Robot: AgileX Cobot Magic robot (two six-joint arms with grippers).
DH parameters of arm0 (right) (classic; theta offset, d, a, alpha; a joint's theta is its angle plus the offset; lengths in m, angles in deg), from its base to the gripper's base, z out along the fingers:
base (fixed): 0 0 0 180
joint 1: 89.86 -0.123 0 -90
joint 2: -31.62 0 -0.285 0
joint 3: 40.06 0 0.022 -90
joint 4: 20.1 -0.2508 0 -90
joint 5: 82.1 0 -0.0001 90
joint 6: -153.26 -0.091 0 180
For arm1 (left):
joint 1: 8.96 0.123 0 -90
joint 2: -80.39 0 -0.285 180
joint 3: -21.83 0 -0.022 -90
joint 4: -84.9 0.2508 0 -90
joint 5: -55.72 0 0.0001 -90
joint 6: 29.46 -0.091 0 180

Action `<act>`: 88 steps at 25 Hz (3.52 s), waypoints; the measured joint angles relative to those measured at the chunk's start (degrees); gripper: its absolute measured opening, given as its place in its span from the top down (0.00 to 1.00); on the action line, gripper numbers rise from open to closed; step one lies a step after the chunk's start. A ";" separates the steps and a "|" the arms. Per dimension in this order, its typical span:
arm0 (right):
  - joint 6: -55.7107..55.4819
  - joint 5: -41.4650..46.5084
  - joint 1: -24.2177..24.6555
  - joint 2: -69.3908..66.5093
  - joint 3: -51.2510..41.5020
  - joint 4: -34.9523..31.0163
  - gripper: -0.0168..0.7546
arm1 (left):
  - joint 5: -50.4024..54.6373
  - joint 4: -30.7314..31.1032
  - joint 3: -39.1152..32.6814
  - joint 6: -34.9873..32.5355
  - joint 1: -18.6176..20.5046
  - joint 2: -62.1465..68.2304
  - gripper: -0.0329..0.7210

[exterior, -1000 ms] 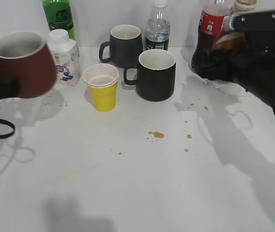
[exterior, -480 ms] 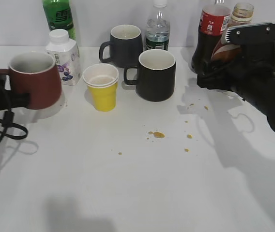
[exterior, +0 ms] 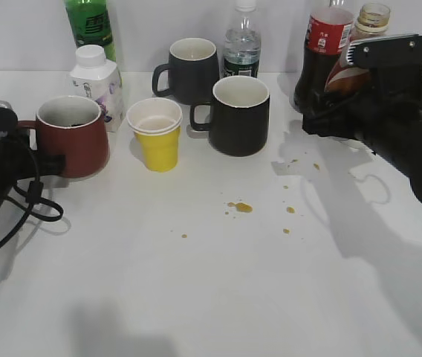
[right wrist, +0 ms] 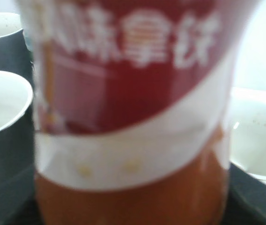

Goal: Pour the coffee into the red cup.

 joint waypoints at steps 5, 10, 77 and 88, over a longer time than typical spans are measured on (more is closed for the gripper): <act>0.00 0.00 0.00 0.00 0.00 0.00 0.32 | -0.26 0.00 0.19 0.01 0.00 0.18 0.83; 0.01 0.00 0.00 0.00 0.00 0.00 0.32 | -0.26 -0.82 0.25 0.01 0.07 0.18 0.60; -13.25 12.49 0.00 10.24 -14.95 8.13 0.21 | 59.56 -8.32 0.26 0.01 -1.05 -30.50 0.41; -12.63 42.89 0.00 25.59 -12.69 8.44 0.21 | 85.21 4.39 0.21 0.01 -1.05 -49.58 0.41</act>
